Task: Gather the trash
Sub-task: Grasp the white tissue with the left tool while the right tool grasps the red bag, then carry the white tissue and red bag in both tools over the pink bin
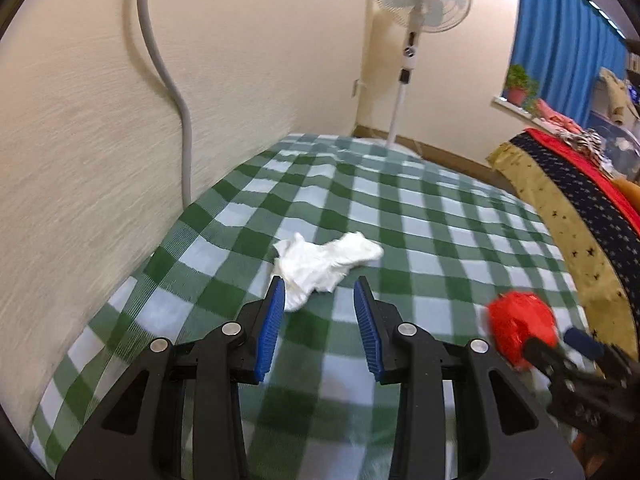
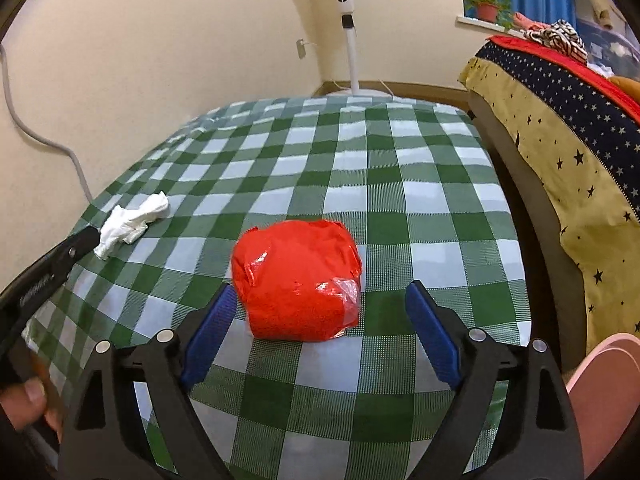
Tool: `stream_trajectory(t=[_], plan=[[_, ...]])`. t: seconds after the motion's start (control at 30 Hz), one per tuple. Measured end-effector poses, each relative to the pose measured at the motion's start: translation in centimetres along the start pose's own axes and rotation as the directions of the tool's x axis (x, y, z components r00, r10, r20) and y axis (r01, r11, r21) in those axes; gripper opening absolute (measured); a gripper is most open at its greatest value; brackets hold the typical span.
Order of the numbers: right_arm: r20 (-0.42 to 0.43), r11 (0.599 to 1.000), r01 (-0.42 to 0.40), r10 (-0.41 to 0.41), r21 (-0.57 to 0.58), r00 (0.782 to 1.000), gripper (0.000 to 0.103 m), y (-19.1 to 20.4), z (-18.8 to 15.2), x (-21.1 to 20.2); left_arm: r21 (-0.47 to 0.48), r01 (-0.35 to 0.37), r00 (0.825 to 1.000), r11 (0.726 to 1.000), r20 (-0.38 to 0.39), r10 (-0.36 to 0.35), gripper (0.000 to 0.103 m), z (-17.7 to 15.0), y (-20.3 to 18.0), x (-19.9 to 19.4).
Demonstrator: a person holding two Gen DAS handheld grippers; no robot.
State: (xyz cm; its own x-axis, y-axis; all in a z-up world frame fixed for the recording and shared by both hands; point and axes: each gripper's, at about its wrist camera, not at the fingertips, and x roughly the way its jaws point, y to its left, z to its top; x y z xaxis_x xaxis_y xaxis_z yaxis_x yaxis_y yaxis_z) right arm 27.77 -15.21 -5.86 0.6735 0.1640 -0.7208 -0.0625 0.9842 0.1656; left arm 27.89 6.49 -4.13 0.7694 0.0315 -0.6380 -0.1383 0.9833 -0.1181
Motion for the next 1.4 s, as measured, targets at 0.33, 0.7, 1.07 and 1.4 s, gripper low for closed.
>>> stream_trajectory(t=[0.33,0.7,1.07,1.4], plan=[[-0.054,1.000,-0.013,0.014,0.023,0.998,0.057,-0.3,-0.1,1.1,0.005,-0.016,0.991,1.000,-0.135,0.017,0.037,0.3,-0.1,4.0],[0.028,0.997,-0.049,0.047,0.060,0.998,0.051,-1.1,-0.5,-1.9,-0.014,0.046,0.991,0.999,-0.123,-0.048,0.007,-1.0,-0.1,1.2],[0.131,1.000,-0.012,0.008,0.028,0.991,0.051,-1.1,-0.3,-10.2,0.023,0.088,0.996,0.996,-0.033,-0.087,0.007,-0.8,-1.9,-7.2],[0.173,0.996,0.027,-0.041,0.086,0.984,0.051,-4.5,-2.6,-18.6,0.064,0.139,0.988,0.988,0.052,-0.143,0.007,-1.4,-3.9,-14.9]])
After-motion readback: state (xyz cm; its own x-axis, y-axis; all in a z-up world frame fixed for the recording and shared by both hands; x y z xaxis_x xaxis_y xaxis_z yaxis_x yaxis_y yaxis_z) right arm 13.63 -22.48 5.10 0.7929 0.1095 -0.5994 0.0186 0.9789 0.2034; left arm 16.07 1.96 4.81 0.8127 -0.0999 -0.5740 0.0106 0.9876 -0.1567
